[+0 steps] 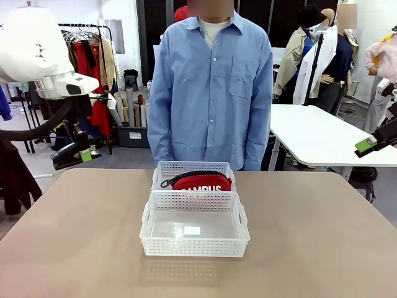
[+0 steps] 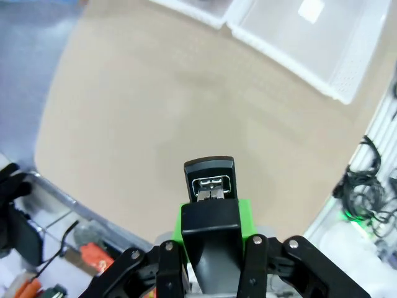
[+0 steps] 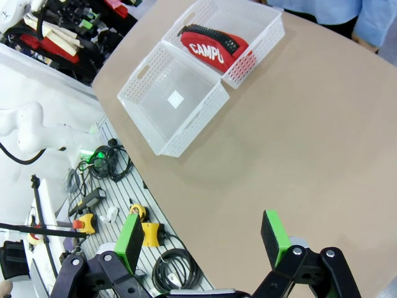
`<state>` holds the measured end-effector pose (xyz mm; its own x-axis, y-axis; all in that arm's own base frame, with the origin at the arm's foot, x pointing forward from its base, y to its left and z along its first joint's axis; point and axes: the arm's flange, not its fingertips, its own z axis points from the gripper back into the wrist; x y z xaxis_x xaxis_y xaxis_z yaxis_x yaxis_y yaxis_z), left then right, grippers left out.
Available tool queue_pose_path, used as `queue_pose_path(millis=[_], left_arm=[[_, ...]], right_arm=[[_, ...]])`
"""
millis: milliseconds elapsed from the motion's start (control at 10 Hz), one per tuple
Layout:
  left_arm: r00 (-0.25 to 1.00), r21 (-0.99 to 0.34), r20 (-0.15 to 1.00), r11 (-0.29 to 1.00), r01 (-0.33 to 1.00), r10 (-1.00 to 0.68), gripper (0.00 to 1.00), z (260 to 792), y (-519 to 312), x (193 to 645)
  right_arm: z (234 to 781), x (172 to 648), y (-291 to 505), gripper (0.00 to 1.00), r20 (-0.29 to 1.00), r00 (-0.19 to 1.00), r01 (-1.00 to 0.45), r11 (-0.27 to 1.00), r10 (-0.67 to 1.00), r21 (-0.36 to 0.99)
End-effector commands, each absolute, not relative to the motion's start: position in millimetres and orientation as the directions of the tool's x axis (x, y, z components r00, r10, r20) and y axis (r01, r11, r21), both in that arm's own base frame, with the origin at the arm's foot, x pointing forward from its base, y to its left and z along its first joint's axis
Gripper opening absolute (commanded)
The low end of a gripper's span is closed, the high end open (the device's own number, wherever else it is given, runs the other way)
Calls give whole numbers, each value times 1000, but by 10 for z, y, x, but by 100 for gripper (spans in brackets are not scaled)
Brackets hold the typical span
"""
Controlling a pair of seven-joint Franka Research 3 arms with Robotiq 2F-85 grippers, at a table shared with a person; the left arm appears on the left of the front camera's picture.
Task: Distribute items into two baskets.
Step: Pick up the Stapler that the person points to.
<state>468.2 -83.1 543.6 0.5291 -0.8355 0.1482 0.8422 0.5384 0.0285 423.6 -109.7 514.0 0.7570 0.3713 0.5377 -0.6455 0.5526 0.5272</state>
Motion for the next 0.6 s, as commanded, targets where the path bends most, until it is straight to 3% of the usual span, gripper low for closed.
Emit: queue_pose_path(millis=[0, 100, 500], left_arm=[[481, 16, 141, 487, 873, -866, 0, 5507, -864, 4574], [529, 29, 148, 538, 842, -836, 0, 5436, -831, 4682], [529, 29, 148, 538, 842, -836, 0, 5436, -831, 4682]], right_arm=[[5176, 4267, -1093, 100, 536, 755, -649, 548, 378, 527], [5176, 4267, -1093, 100, 536, 755, -649, 548, 378, 527], [5176, 4267, -1093, 100, 536, 755, -649, 548, 378, 527]])
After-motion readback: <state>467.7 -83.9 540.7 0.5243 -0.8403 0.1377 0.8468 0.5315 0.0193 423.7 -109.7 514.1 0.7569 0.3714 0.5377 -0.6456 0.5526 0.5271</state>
